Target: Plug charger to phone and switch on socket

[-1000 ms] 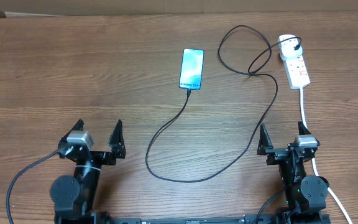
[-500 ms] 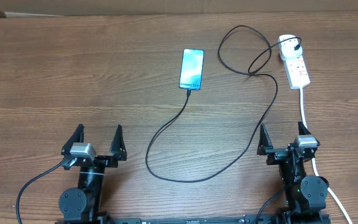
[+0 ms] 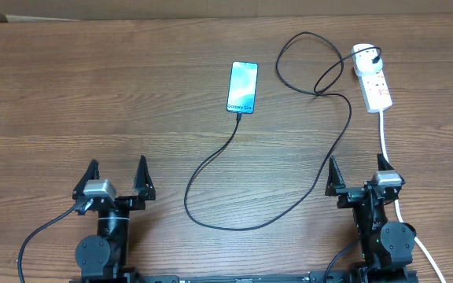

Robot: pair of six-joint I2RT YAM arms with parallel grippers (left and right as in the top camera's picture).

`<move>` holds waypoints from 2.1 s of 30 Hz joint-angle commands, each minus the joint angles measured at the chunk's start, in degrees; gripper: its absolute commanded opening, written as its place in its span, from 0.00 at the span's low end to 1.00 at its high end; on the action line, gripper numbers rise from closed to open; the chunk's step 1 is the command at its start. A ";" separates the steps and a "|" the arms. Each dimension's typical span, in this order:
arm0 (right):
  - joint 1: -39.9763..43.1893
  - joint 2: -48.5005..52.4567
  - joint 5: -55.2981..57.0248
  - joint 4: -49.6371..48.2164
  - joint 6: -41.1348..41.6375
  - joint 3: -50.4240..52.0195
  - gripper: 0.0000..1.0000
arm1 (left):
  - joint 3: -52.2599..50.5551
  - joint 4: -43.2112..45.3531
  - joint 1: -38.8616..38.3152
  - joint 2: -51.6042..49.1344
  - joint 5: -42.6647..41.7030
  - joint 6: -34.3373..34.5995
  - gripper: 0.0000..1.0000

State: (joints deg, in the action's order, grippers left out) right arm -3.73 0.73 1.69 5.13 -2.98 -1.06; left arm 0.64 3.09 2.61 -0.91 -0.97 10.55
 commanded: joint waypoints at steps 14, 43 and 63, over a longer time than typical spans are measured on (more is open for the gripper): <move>0.22 -0.57 -0.33 -0.35 -0.09 0.61 1.00 | -0.39 -7.39 -0.42 0.74 3.96 -7.37 1.00; 0.22 -0.57 -0.33 -0.35 -0.09 0.61 1.00 | -0.39 -7.48 -0.39 0.74 3.96 -6.51 1.00; 0.22 -0.57 -0.33 -0.35 -0.09 0.61 1.00 | -0.39 -7.48 -0.37 0.74 3.93 -7.61 1.00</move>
State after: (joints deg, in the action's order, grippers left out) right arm -3.75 0.73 1.67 5.13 -3.01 -1.06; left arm 0.49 -4.38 2.02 -0.89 2.42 3.18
